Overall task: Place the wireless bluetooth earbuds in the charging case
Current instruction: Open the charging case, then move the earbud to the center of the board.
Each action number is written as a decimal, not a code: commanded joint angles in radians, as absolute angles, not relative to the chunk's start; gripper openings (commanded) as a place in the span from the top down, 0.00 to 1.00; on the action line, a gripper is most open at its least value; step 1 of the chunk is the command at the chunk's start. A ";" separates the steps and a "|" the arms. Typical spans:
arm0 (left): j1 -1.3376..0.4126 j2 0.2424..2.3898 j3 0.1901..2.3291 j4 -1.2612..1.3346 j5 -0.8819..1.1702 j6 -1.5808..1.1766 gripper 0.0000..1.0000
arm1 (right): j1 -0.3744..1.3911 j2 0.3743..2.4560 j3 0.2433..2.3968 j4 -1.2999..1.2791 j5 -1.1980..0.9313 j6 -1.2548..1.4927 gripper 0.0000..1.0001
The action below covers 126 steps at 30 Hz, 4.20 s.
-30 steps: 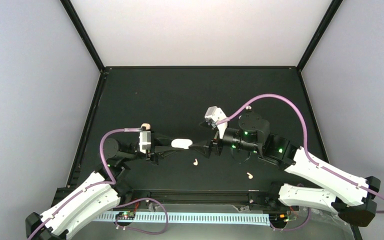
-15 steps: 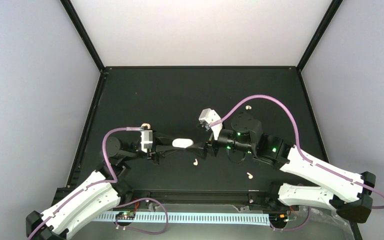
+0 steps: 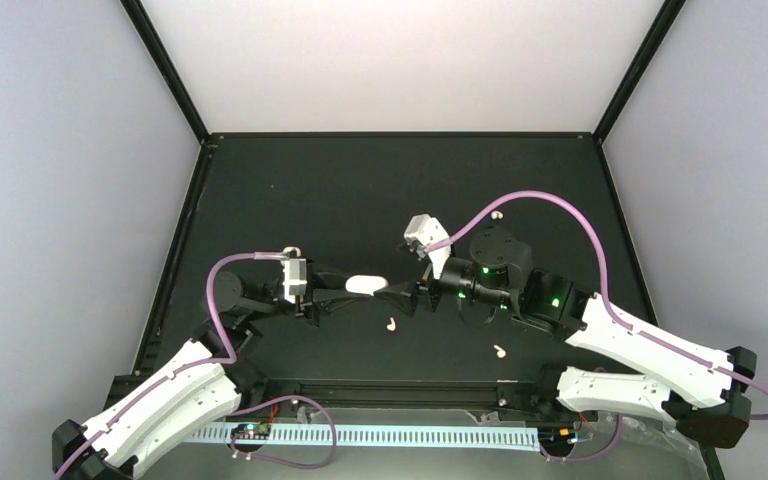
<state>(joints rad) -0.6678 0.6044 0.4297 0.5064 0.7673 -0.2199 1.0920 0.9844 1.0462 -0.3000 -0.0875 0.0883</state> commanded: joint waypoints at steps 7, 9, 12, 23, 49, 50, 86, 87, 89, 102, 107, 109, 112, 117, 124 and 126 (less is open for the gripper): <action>-0.681 0.612 0.466 0.508 0.827 -0.195 0.98 | 1.092 0.929 1.029 -0.238 0.020 0.115 0.07; -0.682 0.612 0.467 0.506 0.827 -0.193 0.99 | 1.092 0.926 1.029 -0.239 0.031 0.117 0.07; -0.684 0.612 0.466 0.504 0.824 -0.192 0.98 | 1.092 0.918 1.029 -0.242 0.039 0.120 0.07; -0.695 0.613 0.457 0.518 0.790 -0.218 0.98 | 1.092 0.891 1.041 -0.255 -0.007 0.134 0.07; -0.698 0.506 0.383 0.599 0.770 -0.390 0.98 | 1.091 0.961 1.099 -0.244 -0.150 0.239 0.07; -0.698 0.504 0.383 0.596 0.770 -0.389 0.98 | 1.091 0.962 1.097 -0.241 -0.158 0.241 0.07; -0.697 0.472 0.396 0.508 0.781 -0.330 0.98 | 1.091 0.893 1.107 -0.271 -0.086 0.245 0.06; -0.698 0.471 0.396 0.506 0.780 -0.330 0.98 | 1.090 0.887 1.115 -0.277 -0.067 0.247 0.06; -0.698 0.471 0.399 0.501 0.778 -0.329 0.98 | 1.090 0.875 1.127 -0.285 0.008 0.254 0.06; -0.698 0.465 0.564 0.254 0.797 -0.130 0.98 | 0.462 0.891 0.677 -0.208 0.148 0.689 0.11; -0.697 0.467 0.537 0.295 0.794 -0.130 0.98 | 0.390 1.017 0.589 -0.116 0.219 0.734 0.13; -0.697 0.450 0.510 0.315 0.774 -0.134 0.98 | 0.369 1.090 0.588 -0.085 0.235 0.733 0.13; -0.697 0.428 0.485 0.313 0.747 -0.118 0.99 | 0.312 1.211 0.627 -0.050 0.241 0.738 0.13; -0.697 0.399 0.469 0.298 0.717 -0.092 0.99 | 0.219 1.411 0.758 -0.020 0.242 0.761 0.16; -0.698 0.386 0.488 0.239 0.697 -0.055 0.98 | 0.150 1.689 0.990 -0.036 0.174 0.724 0.17; -0.698 0.385 0.488 0.236 0.696 -0.051 0.98 | 0.129 1.745 1.035 -0.048 0.127 0.730 0.17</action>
<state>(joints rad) -0.6914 0.3981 0.4652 0.2642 0.7151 -0.0868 0.1799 1.6539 0.9691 -0.0528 0.1944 0.7311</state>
